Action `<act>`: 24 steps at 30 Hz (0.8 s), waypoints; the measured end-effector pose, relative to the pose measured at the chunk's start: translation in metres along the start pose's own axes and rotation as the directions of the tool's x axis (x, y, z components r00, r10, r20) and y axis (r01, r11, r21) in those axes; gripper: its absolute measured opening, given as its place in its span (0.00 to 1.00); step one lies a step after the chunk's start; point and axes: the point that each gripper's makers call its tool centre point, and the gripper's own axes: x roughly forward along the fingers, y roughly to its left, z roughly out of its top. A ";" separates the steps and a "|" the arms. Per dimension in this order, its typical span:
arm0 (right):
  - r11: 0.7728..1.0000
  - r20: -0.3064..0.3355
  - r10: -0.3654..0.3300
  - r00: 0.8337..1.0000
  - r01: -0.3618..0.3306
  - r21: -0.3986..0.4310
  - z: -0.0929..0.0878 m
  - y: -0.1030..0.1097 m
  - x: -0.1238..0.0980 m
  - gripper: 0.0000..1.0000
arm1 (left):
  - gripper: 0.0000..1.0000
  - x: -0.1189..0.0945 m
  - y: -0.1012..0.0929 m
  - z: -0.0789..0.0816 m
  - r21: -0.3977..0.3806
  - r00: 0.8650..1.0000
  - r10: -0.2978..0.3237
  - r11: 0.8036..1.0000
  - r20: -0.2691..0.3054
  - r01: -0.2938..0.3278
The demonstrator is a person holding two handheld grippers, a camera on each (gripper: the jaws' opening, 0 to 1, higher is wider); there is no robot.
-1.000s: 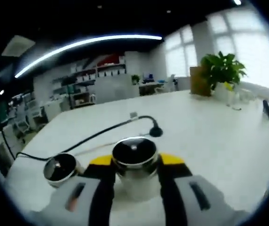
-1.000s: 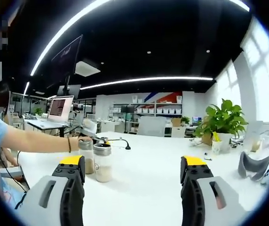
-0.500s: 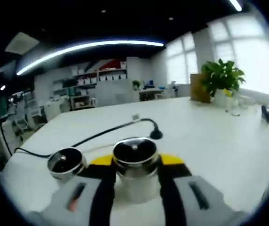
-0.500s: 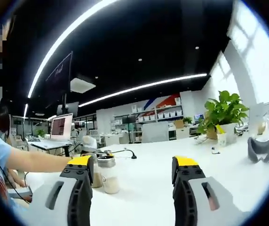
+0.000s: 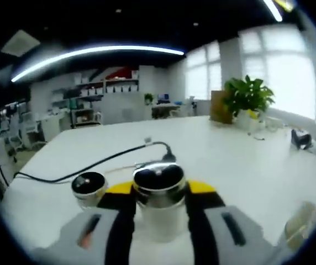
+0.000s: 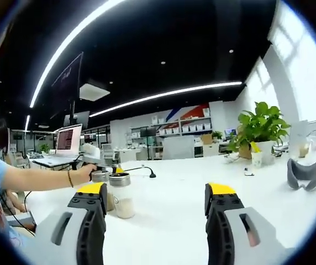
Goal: Rotate the seasoning bottle until the label or dispensing opening points toward the visible target arrow and the bottle remains upright within the marked orientation range
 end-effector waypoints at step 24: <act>0.999 -0.035 -0.005 0.999 0.003 -0.044 -0.004 0.000 0.001 0.77 | 0.36 -0.123 -0.051 -0.046 0.010 0.968 -0.249 0.968 0.035 0.249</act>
